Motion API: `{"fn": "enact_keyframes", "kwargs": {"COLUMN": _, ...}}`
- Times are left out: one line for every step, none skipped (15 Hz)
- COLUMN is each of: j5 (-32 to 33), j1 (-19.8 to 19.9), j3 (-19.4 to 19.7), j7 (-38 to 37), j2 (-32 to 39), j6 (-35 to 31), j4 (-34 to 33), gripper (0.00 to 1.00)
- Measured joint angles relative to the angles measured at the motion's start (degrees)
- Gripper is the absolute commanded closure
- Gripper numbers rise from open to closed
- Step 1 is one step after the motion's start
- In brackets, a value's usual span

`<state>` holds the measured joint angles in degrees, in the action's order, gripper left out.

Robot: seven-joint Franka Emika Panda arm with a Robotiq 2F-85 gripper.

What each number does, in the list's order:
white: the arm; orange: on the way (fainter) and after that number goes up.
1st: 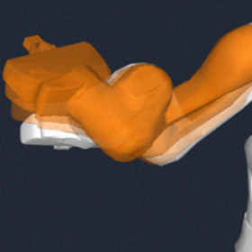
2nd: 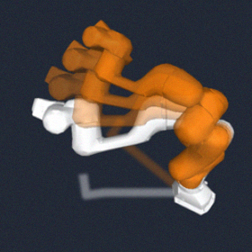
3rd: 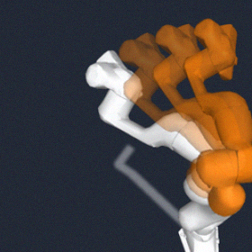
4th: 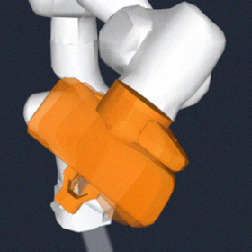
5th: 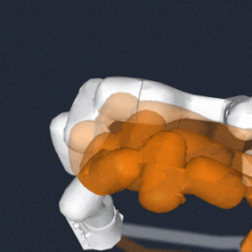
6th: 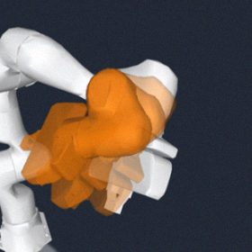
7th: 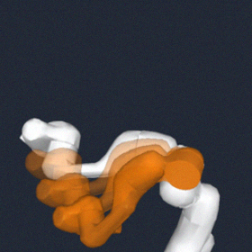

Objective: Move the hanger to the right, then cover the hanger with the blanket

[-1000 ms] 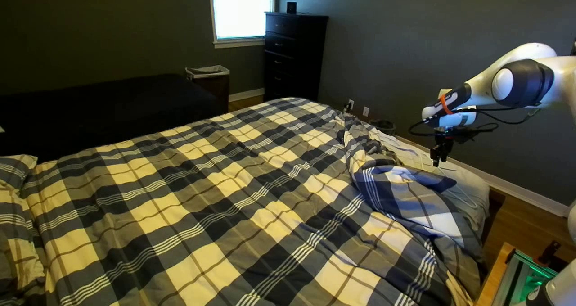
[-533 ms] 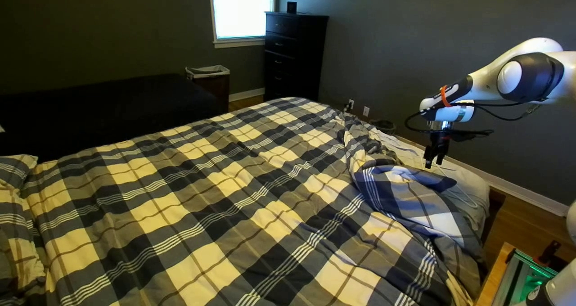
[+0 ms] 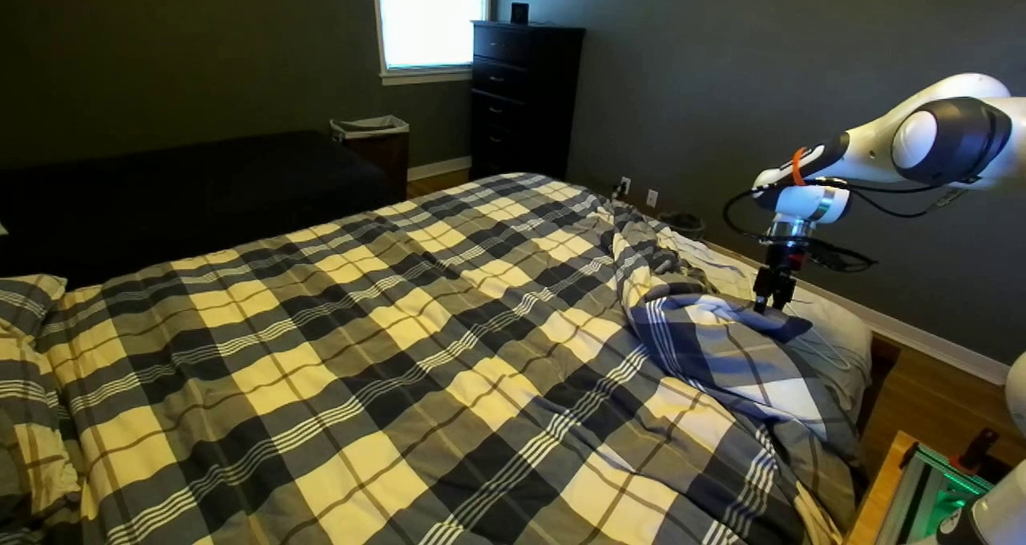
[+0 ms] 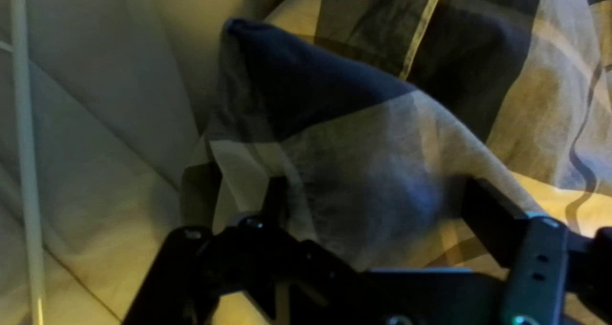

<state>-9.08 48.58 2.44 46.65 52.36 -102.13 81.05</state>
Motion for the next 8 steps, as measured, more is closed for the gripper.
{"fn": "enact_keyframes", "kwargs": {"j5": -0.6, "j1": 0.2, "j3": 0.0, "j7": 0.4, "j2": 0.2, "j6": 0.6, "j4": -0.1, "gripper": 0.47}}
{"fn": "enact_keyframes", "kwargs": {"j5": -0.9, "j1": 0.4, "j3": 0.0, "j7": 0.7, "j2": 0.2, "j6": 0.7, "j4": -0.1, "gripper": 0.54}}
{"fn": "enact_keyframes", "kwargs": {"j5": -1.1, "j1": 0.7, "j3": 0.0, "j7": 1.1, "j2": 0.1, "j6": 0.7, "j4": -0.1, "gripper": 0.62}}
{"fn": "enact_keyframes", "kwargs": {"j5": -1.1, "j1": 0.9, "j3": 0.0, "j7": 1.5, "j2": -0.1, "j6": 0.5, "j4": -0.1, "gripper": 0.69}}
{"fn": "enact_keyframes", "kwargs": {"j5": -1.1, "j1": 1.1, "j3": 0.0, "j7": 2.2, "j2": -0.4, "j6": 0.2, "j4": -0.1, "gripper": 0.78}}
{"fn": "enact_keyframes", "kwargs": {"j5": -1.1, "j1": 1.3, "j3": 0.1, "j7": 2.9, "j2": -1.0, "j6": -0.4, "j4": 0.0, "gripper": 0.85}}
{"fn": "enact_keyframes", "kwargs": {"j5": -1.1, "j1": 1.4, "j3": 0.1, "j7": 3.8, "j2": -1.7, "j6": -1.4, "j4": 0.2, "gripper": 0.92}}
{"fn": "enact_keyframes", "kwargs": {"j5": -1.1, "j1": 1.5, "j3": 0.1, "j7": 4.7, "j2": -2.6, "j6": -2.6, "j4": 0.6, "gripper": 0.99}}
